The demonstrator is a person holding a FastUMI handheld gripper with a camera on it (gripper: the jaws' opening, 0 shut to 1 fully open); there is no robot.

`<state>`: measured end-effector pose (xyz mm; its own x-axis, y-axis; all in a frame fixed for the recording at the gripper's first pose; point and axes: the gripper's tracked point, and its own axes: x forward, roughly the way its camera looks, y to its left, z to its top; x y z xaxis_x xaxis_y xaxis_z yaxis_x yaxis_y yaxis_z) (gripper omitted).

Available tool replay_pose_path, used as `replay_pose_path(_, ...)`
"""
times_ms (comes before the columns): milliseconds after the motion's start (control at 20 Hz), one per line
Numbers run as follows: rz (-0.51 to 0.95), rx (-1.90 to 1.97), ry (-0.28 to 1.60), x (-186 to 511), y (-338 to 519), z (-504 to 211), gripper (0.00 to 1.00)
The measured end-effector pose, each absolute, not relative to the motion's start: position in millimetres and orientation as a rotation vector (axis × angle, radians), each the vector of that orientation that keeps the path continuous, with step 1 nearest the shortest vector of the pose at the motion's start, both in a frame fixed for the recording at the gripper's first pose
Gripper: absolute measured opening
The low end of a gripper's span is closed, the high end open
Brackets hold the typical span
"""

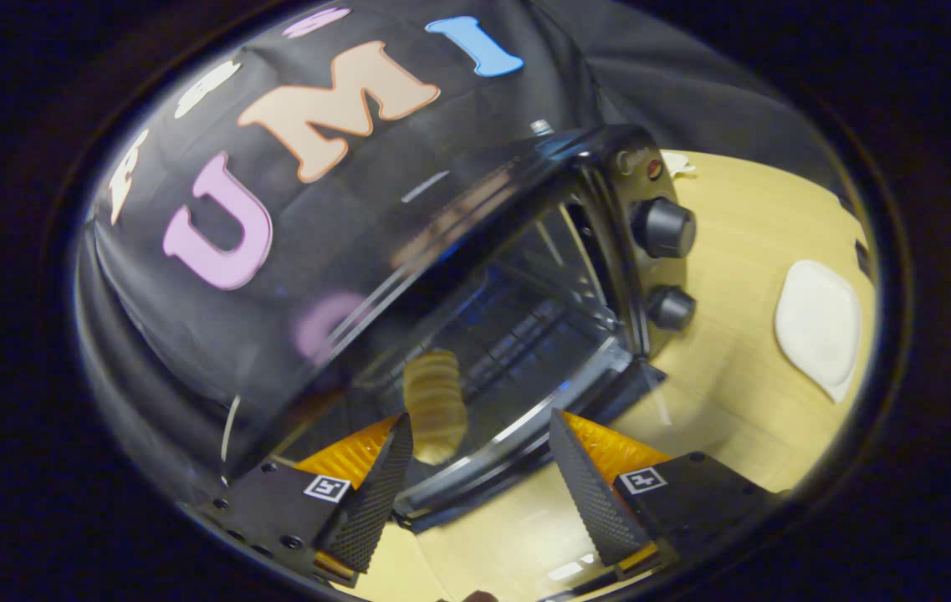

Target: Open the toaster oven, put the food inside, and close the toaster oven door.

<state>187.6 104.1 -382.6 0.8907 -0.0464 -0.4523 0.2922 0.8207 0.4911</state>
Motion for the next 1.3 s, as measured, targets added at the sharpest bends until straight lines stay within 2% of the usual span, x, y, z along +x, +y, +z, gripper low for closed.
replay_pose_path(50,-0.187,0.538,0.472,176.5,102.4,-387.3,1.00)
replay_pose_path(350,-0.167,0.235,0.630,95.8,100.3,-395.0,1.00)
replay_pose_path(600,-0.144,0.096,0.678,39.1,97.5,-393.7,1.00)
replay_pose_path(800,-0.145,0.011,0.741,-0.4,88.5,-423.7,1.00)
replay_pose_path(1000,-0.112,0.022,0.786,-6.4,93.0,-456.2,1.00)
replay_pose_path(1300,-0.094,0.026,0.780,19.9,93.6,-481.2,1.00)
